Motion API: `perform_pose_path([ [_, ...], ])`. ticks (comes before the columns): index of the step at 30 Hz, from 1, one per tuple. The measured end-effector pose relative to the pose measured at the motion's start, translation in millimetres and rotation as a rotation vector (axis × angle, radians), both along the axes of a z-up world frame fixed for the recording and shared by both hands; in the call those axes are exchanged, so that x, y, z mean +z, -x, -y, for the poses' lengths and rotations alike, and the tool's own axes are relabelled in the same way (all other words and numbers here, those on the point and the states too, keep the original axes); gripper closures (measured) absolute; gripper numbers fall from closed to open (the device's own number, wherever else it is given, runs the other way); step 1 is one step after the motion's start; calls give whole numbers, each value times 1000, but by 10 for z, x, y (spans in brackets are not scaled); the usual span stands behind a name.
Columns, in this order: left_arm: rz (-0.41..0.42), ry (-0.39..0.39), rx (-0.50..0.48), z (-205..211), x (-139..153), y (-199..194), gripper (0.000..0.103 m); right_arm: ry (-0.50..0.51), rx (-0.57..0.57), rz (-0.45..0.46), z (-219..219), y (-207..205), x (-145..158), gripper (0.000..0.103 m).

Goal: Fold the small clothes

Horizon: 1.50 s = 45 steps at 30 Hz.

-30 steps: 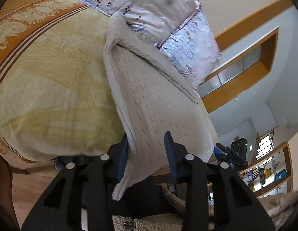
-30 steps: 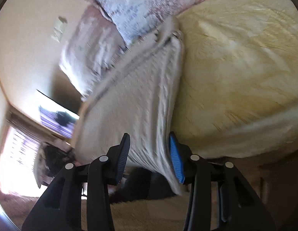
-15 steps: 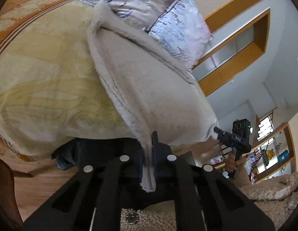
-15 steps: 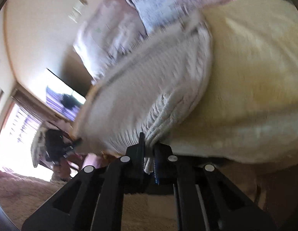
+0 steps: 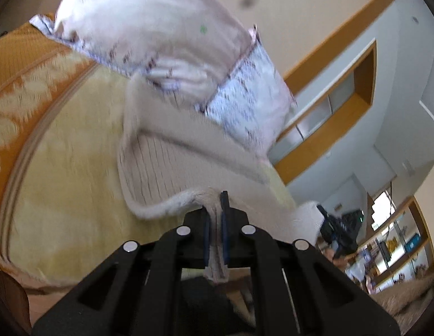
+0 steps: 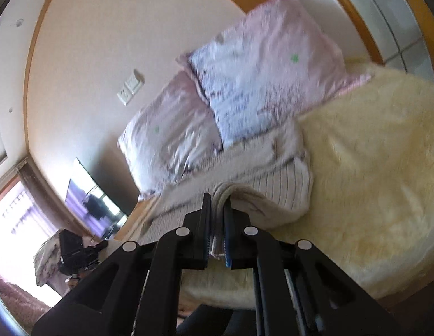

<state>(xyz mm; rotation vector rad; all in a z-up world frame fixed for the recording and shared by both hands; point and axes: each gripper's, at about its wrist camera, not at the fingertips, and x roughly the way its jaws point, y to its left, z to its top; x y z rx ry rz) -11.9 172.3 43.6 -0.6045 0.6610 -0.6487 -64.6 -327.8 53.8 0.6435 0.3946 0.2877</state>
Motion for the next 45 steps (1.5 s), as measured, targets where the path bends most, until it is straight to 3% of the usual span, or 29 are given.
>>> perform_pose_path([
  [8,28,-29,74,33,378,-493,97,70,-91,72,22,-255,273,95],
  [23,118,-139,160,248,885,-1500,97,160,-193,101,7,-1106,678,95],
  [30,26,-159,207,284,560,-2151,97,153,-237,14,25,-1661,493,95],
  [34,-122,-175,228,270,131,-2488,97,160,-237,-173,44,-2117,129,95],
  [37,-258,-132,237,215,-207,-2678,97,148,-233,-300,60,-2350,-113,95],
  [42,-298,-100,231,206,-319,-2788,97,129,-257,-383,92,-2565,-247,93],
  [43,-300,-102,227,221,-311,-2808,96,111,-260,-397,103,-2627,-255,88],
  [45,-310,-97,226,236,-295,-2846,95,82,-257,-404,119,-2707,-240,67],
])
